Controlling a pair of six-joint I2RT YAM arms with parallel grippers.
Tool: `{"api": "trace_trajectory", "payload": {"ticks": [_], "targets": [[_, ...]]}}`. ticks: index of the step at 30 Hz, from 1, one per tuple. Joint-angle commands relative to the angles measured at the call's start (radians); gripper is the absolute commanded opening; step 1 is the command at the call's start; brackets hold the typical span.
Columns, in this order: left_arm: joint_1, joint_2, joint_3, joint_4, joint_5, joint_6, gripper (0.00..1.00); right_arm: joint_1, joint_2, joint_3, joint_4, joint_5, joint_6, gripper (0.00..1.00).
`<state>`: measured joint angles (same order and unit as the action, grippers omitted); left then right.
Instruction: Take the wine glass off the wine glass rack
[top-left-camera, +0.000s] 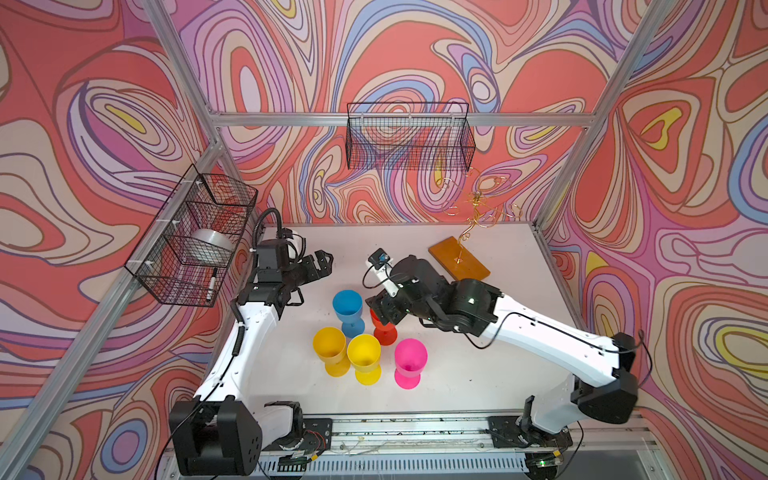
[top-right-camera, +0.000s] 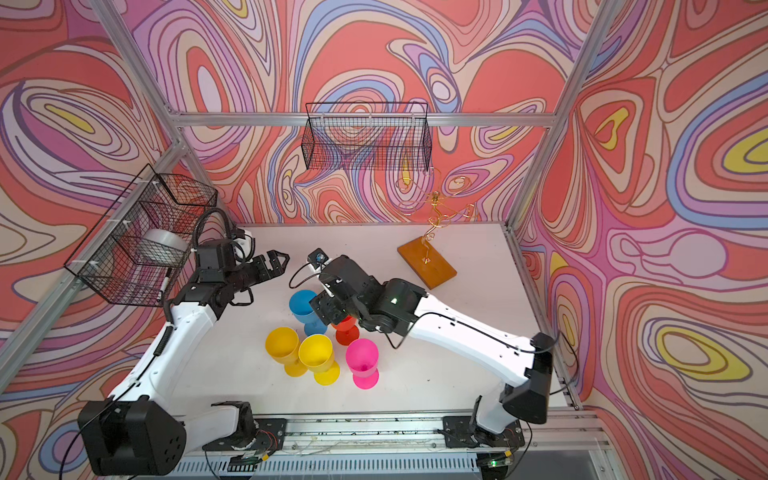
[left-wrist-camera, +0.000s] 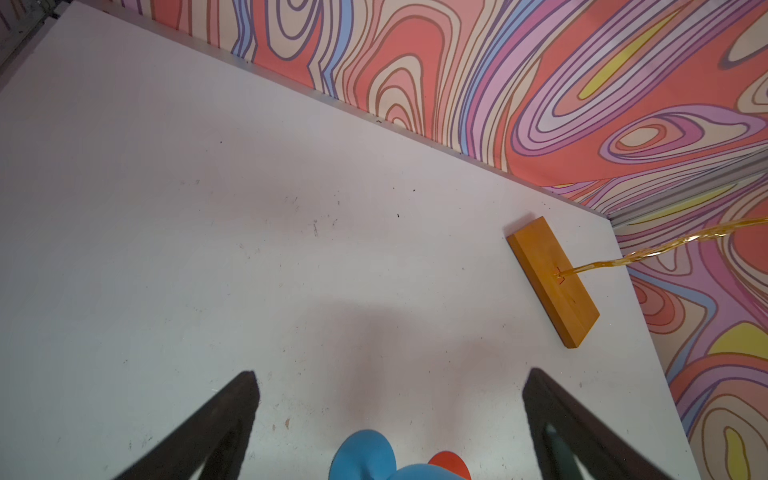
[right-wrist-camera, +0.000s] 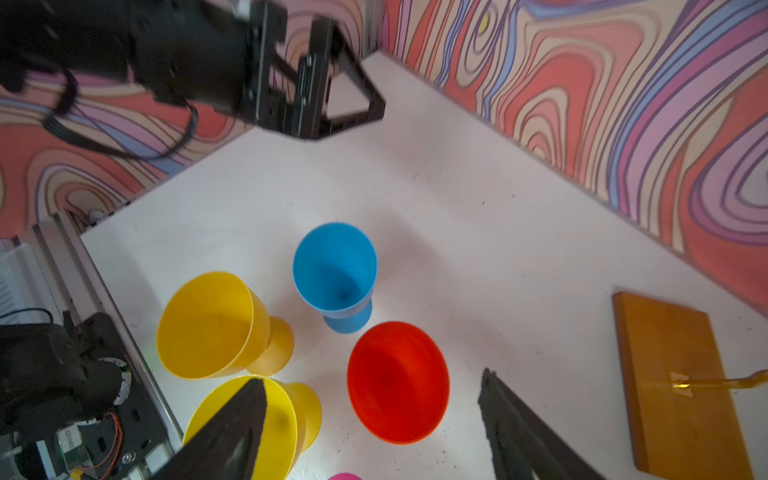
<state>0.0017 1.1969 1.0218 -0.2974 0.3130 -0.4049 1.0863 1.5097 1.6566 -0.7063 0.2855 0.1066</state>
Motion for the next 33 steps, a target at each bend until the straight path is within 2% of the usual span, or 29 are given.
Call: {"api": "trace_trajectory", "payload": {"ticks": [1,4,7,11,16,22,27,33], "targets": [[0.006,-0.055,-0.05,0.118,0.033,0.003,1.0,0.001,-0.07,-0.001,0.129,0.155,-0.076,0.89],[0.006,-0.087,-0.082,0.158,0.022,0.015,1.0,-0.019,-0.131,-0.024,0.204,0.262,-0.119,0.92],[0.006,-0.109,-0.099,0.173,0.003,0.025,1.0,-0.073,-0.212,-0.079,0.27,0.308,-0.12,0.94],[0.005,-0.139,-0.122,0.188,-0.046,0.041,1.0,-0.189,-0.306,-0.185,0.239,0.269,-0.033,0.95],[0.004,-0.161,-0.143,0.208,-0.079,0.051,1.0,-0.219,-0.38,-0.401,0.221,0.256,0.055,0.96],[0.004,-0.171,-0.172,0.229,-0.153,0.066,1.0,-0.296,-0.445,-0.709,0.398,0.209,0.123,0.97],[0.002,-0.188,-0.214,0.248,-0.304,0.101,1.0,-0.462,-0.425,-0.846,0.522,0.13,0.177,0.98],[-0.021,-0.186,-0.283,0.285,-0.554,0.152,1.0,-0.615,-0.352,-0.939,0.66,0.143,0.186,0.98]]}}
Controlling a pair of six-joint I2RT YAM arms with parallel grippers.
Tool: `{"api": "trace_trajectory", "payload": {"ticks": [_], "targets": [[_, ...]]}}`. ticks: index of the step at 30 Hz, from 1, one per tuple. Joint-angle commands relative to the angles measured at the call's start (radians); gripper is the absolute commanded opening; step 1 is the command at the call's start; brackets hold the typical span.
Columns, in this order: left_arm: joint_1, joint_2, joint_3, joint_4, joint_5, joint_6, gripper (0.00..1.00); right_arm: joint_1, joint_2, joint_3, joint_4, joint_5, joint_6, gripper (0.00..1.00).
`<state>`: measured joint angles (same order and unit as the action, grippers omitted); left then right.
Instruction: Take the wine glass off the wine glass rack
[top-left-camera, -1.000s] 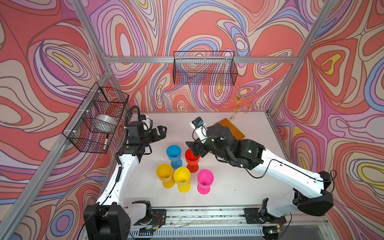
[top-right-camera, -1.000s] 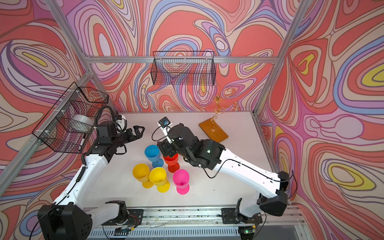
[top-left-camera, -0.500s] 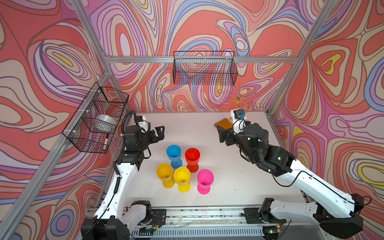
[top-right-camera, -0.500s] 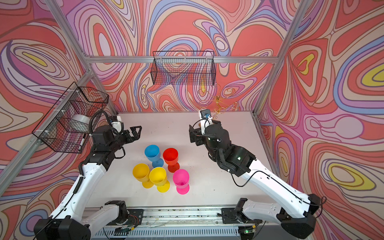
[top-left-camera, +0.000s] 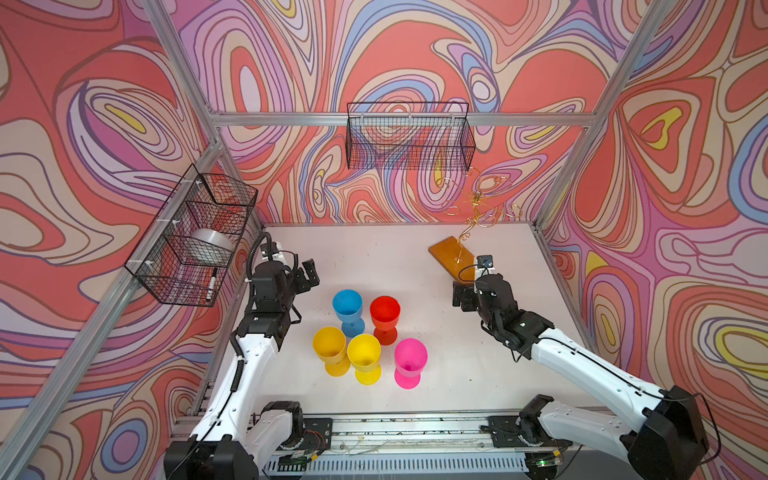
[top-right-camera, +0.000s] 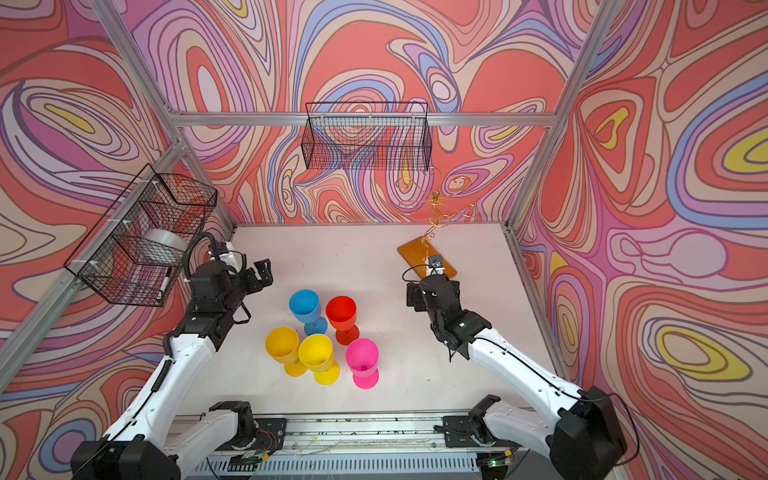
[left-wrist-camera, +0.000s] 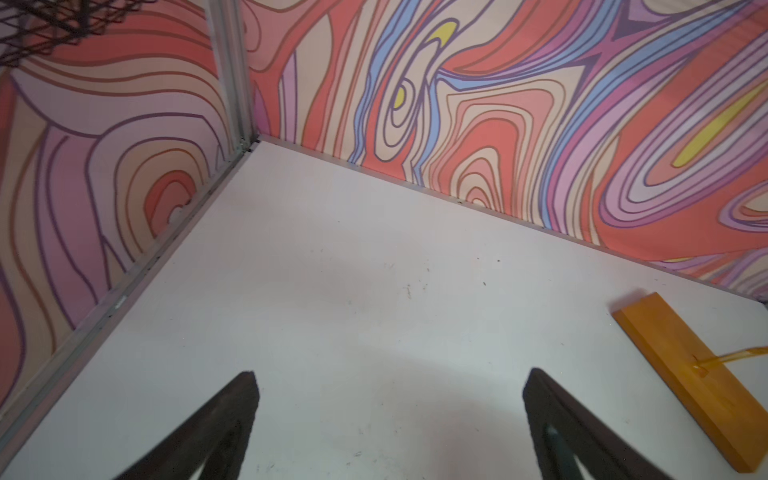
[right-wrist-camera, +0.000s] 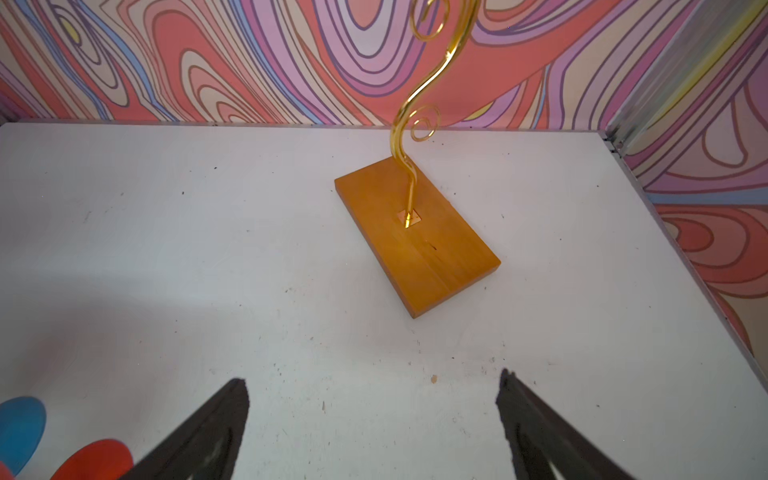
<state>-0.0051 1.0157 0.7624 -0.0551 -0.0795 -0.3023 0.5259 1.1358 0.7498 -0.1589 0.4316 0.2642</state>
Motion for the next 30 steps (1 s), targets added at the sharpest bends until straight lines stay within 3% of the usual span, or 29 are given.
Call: {"api": "trace_trajectory", "payload": {"ticks": [1,5,8,16,23,30], "targets": [[-0.022,0.003,-0.03,0.037,-0.203,0.049,1.0,-0.082,0.02,-0.053,0.136,-0.001,0.032,0.98],[-0.056,0.053,-0.063,0.054,-0.353,0.079,1.0,-0.204,-0.001,-0.113,0.209,-0.019,0.041,0.98],[-0.056,0.093,-0.092,0.086,-0.387,0.069,1.0,-0.291,0.021,-0.164,0.288,-0.021,0.027,0.98],[-0.058,0.208,-0.129,0.201,-0.357,0.106,1.0,-0.349,0.178,-0.271,0.615,0.015,-0.128,0.98],[-0.059,0.255,-0.199,0.374,-0.294,0.169,1.0,-0.442,0.34,-0.335,0.901,-0.08,-0.116,0.98],[-0.059,0.408,-0.278,0.595,-0.218,0.242,1.0,-0.529,0.415,-0.294,0.95,-0.151,-0.117,0.98]]}}
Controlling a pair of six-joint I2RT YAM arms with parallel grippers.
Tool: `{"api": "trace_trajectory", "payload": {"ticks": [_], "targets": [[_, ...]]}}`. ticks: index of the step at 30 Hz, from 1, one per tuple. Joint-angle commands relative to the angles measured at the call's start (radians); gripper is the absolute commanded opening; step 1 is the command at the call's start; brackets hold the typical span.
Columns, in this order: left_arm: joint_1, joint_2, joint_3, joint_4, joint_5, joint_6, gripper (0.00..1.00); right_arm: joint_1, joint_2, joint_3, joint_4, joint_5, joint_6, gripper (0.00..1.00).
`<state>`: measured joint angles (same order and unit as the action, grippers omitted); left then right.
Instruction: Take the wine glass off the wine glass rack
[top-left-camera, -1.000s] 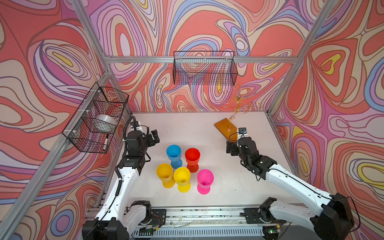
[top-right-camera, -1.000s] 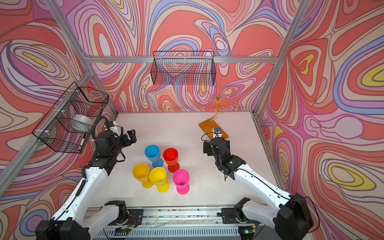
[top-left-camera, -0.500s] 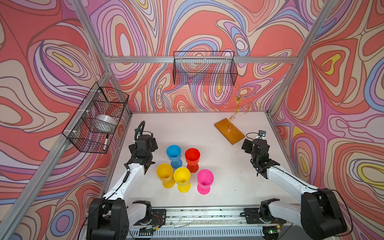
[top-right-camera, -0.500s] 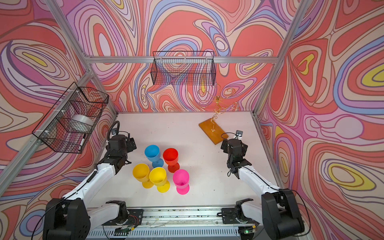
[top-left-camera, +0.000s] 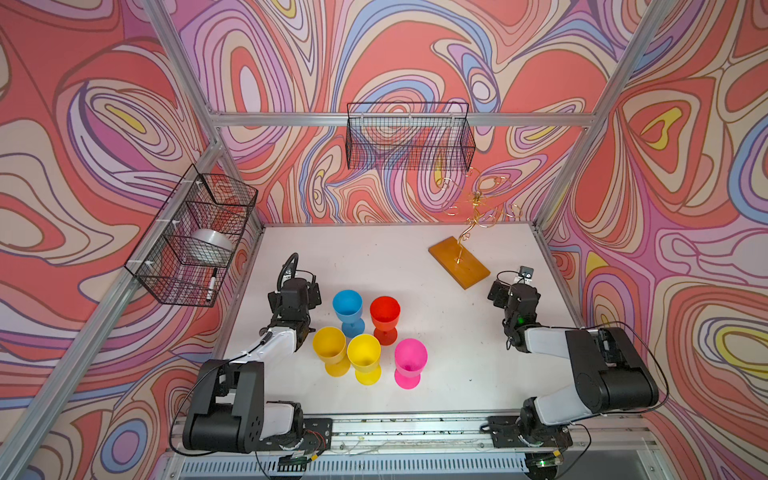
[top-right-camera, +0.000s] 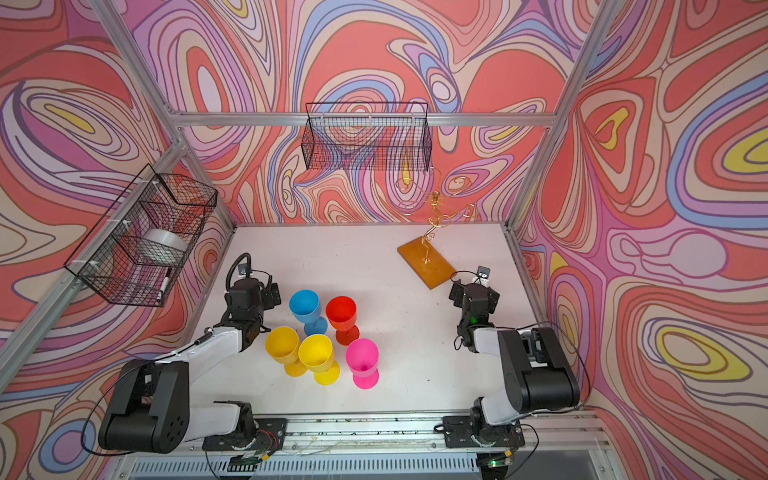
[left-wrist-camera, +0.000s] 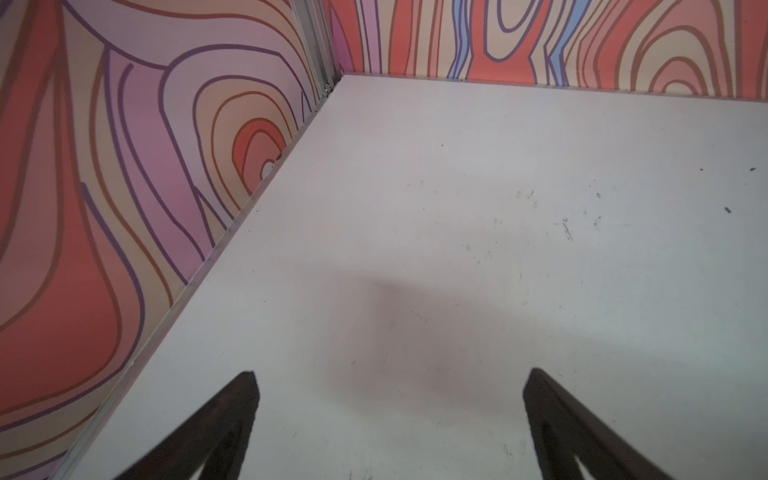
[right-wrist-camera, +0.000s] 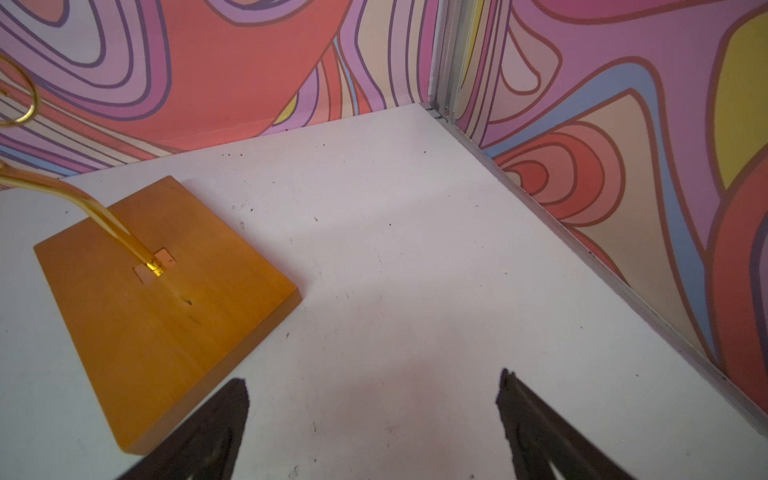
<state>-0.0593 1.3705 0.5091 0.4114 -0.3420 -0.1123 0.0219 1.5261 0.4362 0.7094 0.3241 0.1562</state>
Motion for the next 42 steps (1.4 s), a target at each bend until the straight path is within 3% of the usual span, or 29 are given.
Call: {"api": "trace_trajectory", "payload": {"ticks": [1,4,7,9,11,14,15,16,18,21,24,42], "targets": [[-0.004,0.058,-0.004,0.06,0.054,0.041,1.0,-0.035,0.037,0.018,0.1,-0.049,-0.009,0.98],[-0.001,0.056,-0.022,0.153,0.084,0.06,1.0,-0.047,0.105,-0.003,0.23,-0.082,-0.029,0.98],[0.038,0.059,-0.052,0.218,0.144,0.043,1.0,-0.046,0.109,0.02,0.19,-0.089,-0.035,0.98],[0.065,0.102,-0.105,0.37,0.169,0.023,1.0,-0.046,0.108,0.021,0.185,-0.091,-0.035,0.98],[0.065,0.11,-0.088,0.324,0.259,0.054,1.0,-0.046,0.111,0.026,0.178,-0.106,-0.04,0.98],[0.065,0.181,-0.169,0.561,0.272,0.061,1.0,-0.045,0.149,-0.011,0.279,-0.152,-0.06,0.97],[0.065,0.162,-0.157,0.508,0.253,0.046,1.0,-0.042,0.194,-0.049,0.413,-0.144,-0.066,0.97],[0.066,0.152,-0.148,0.469,0.254,0.043,1.0,-0.039,0.191,-0.065,0.436,-0.144,-0.067,0.97],[0.065,0.177,-0.159,0.533,0.253,0.051,1.0,-0.037,0.183,-0.031,0.355,-0.132,-0.066,0.96],[0.066,0.163,-0.141,0.474,0.253,0.046,1.0,-0.026,0.187,0.014,0.278,-0.133,-0.078,0.95],[0.065,0.168,-0.146,0.492,0.253,0.049,1.0,-0.023,0.19,0.014,0.279,-0.13,-0.08,0.98],[0.056,0.169,-0.151,0.504,0.244,0.062,1.0,-0.022,0.187,0.007,0.294,-0.127,-0.082,0.98]]}}
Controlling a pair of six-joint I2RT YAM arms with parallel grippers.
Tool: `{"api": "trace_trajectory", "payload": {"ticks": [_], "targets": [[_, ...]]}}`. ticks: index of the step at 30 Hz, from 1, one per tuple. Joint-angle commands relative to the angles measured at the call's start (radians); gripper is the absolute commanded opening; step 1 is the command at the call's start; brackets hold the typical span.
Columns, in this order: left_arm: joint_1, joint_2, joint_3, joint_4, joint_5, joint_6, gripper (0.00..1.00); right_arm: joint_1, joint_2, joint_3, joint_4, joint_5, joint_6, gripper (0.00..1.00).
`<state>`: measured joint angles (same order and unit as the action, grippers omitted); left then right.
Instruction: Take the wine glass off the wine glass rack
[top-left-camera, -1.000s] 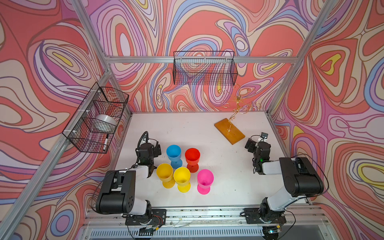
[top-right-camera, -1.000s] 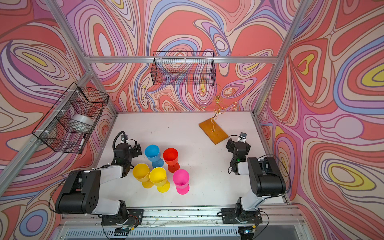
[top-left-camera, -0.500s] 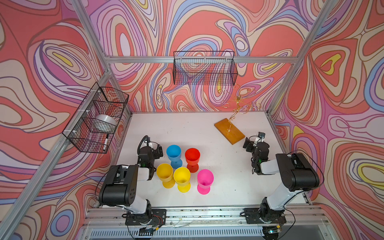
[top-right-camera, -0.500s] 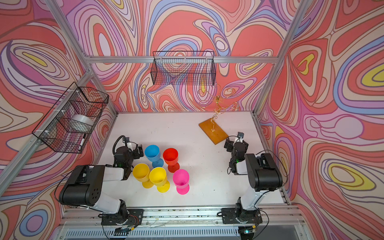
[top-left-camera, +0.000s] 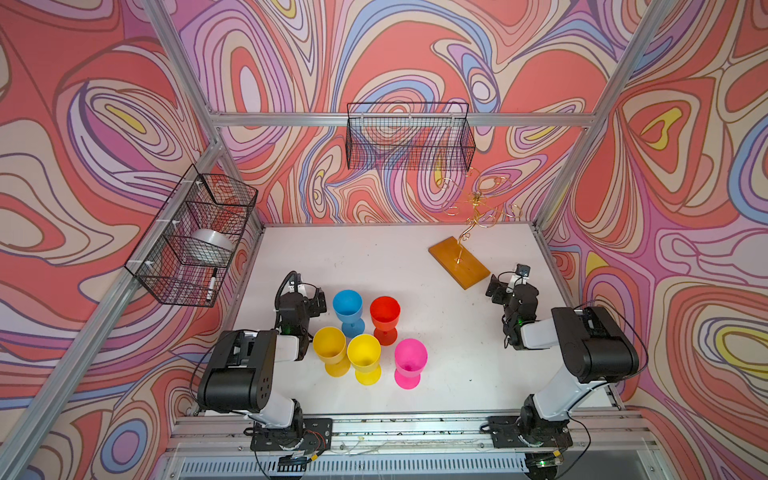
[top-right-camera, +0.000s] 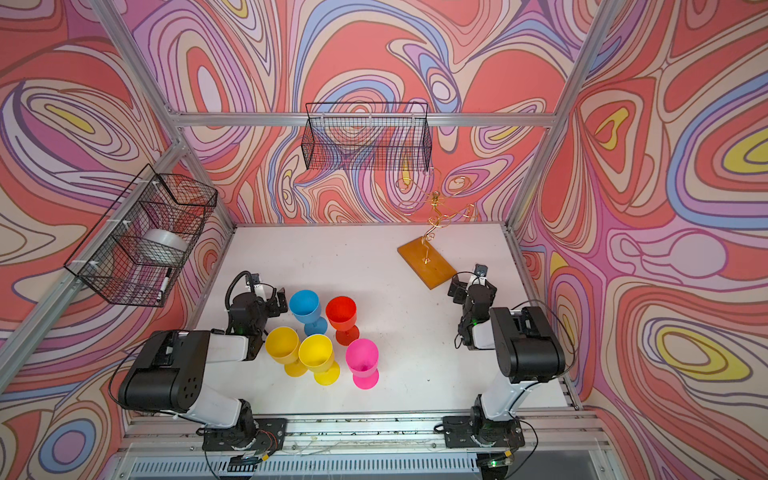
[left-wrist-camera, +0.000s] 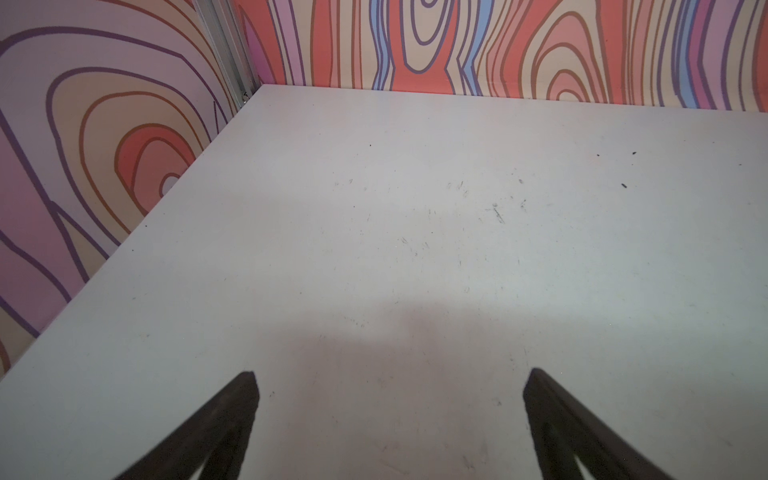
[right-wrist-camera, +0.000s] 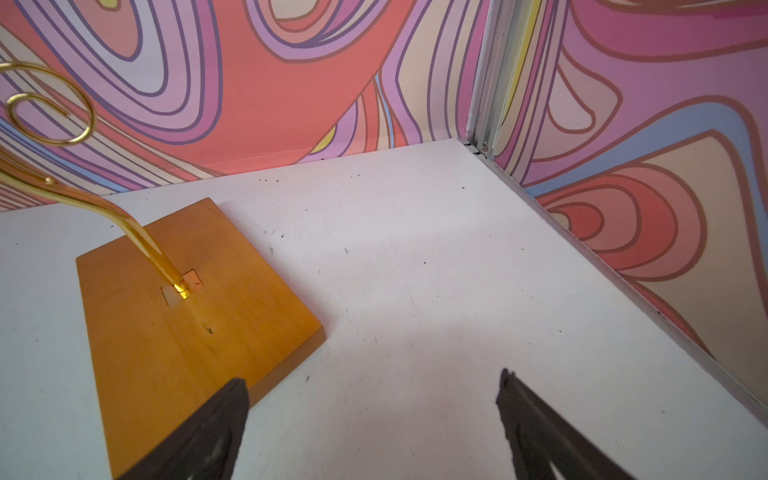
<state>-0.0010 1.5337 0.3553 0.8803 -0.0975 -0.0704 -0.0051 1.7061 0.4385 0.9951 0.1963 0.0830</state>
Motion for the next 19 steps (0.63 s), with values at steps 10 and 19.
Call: {"api": "trace_trajectory", "payload": {"ticks": [10,19], "targets": [[-0.002,0.005,0.002,0.036,-0.001,0.019,1.0,0.01,0.014,0.031,-0.039,-0.013,-0.024,0.98],[-0.002,0.006,0.002,0.036,-0.001,0.018,1.0,0.011,0.01,0.019,-0.015,-0.024,-0.027,0.98]]}}
